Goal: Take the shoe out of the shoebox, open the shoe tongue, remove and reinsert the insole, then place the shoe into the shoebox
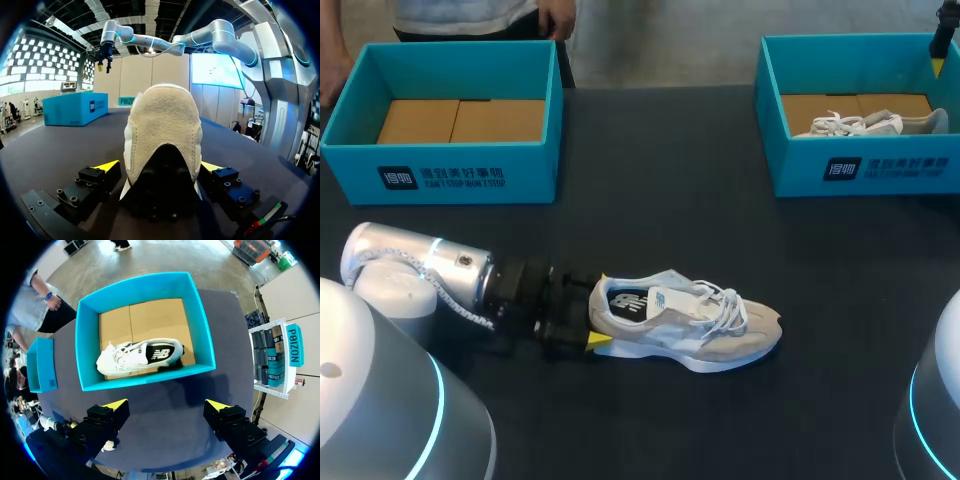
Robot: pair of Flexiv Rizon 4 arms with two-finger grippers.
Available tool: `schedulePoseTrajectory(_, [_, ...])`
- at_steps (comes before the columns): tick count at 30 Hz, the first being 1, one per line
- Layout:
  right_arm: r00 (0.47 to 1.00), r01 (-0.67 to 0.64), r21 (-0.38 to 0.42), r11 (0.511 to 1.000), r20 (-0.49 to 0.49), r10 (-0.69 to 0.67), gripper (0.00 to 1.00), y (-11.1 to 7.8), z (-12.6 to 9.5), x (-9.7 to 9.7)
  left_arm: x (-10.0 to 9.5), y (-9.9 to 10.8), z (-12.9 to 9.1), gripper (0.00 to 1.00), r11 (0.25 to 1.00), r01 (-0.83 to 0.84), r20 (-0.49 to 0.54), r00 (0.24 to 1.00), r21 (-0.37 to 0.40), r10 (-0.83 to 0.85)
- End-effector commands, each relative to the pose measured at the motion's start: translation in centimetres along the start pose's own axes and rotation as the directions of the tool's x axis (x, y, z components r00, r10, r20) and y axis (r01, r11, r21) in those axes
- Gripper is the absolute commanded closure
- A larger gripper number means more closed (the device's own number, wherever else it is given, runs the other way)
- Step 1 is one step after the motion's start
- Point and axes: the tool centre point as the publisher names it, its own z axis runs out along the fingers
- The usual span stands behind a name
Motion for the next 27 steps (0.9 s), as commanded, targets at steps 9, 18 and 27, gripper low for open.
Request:
schedulePoseTrajectory(9, [1.0,-0.001,-0.001,1.0,0.002,0.001,0.0,-0.1,0.0,0.0,0.5,-0.3,0.6,0.0,1.0,-0.004,-0.013,1.0,0.002,0.004])
schedulePoseTrajectory(18, [1.0,-0.001,-0.001,1.0,0.002,0.001,0.0,-0.1,0.0,0.0,0.2,-0.2,1.3,0.0,1.0,0.005,-0.024,1.0,0.008,-0.005])
schedulePoseTrajectory(27, [1.0,-0.001,-0.001,1.0,0.002,0.001,0.0,-0.1,0.0,0.0,0.4,0.0,2.2,0.0,1.0,-0.003,-0.021,1.0,0.0,0.003])
